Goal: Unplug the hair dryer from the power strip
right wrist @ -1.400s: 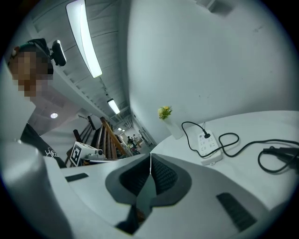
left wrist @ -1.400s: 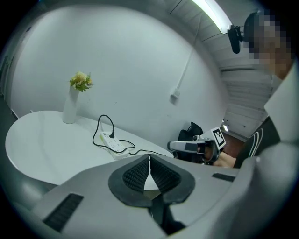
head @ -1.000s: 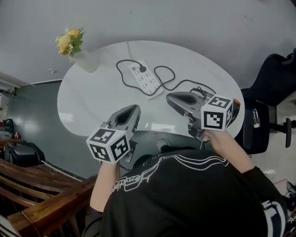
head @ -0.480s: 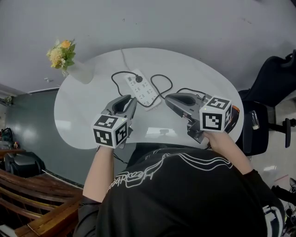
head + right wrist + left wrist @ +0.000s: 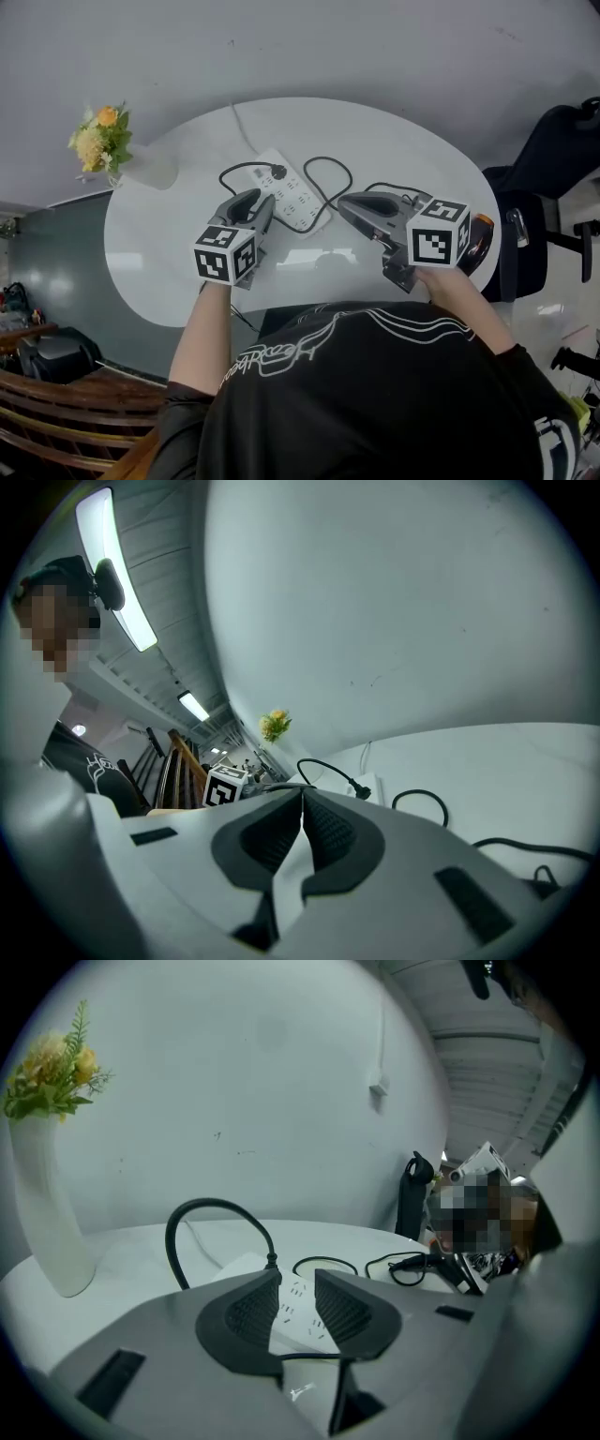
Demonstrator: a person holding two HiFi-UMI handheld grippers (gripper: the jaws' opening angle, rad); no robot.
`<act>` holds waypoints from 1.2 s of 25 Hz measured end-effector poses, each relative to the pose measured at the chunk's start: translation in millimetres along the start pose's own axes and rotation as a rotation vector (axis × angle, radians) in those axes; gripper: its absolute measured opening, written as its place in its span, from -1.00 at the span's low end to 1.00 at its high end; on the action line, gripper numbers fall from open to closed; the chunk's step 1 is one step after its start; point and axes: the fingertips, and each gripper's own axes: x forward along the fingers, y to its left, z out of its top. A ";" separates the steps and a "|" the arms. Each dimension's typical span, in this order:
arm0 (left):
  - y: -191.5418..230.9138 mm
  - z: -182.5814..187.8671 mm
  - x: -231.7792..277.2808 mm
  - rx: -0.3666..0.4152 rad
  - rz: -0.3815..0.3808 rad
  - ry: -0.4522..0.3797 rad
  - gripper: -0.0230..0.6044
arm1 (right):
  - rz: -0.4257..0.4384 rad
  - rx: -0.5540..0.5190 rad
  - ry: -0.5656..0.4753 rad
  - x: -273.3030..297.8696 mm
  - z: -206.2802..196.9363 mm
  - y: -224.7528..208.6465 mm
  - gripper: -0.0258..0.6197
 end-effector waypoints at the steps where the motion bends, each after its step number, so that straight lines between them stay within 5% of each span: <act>1: 2.5 -3.5 5.4 0.007 -0.014 0.008 -0.61 | -0.007 0.006 0.007 3.0 -1.5 -3.7 -0.93; 11: 12.5 -36.2 44.0 0.149 -0.056 0.097 -0.48 | -0.045 0.043 0.058 19.4 -11.0 -26.3 -0.93; 20: 17.0 -49.0 56.1 0.193 -0.058 0.139 -0.49 | -0.048 0.057 0.074 28.6 -12.2 -41.8 -0.93; 23: 17.1 -51.2 56.4 0.245 -0.038 0.125 -0.53 | -0.045 0.065 0.091 34.5 -14.2 -45.1 -0.93; 30: 18.3 -50.9 56.4 0.235 -0.025 0.100 -0.53 | -0.038 0.070 0.104 48.6 -12.3 -49.3 -0.93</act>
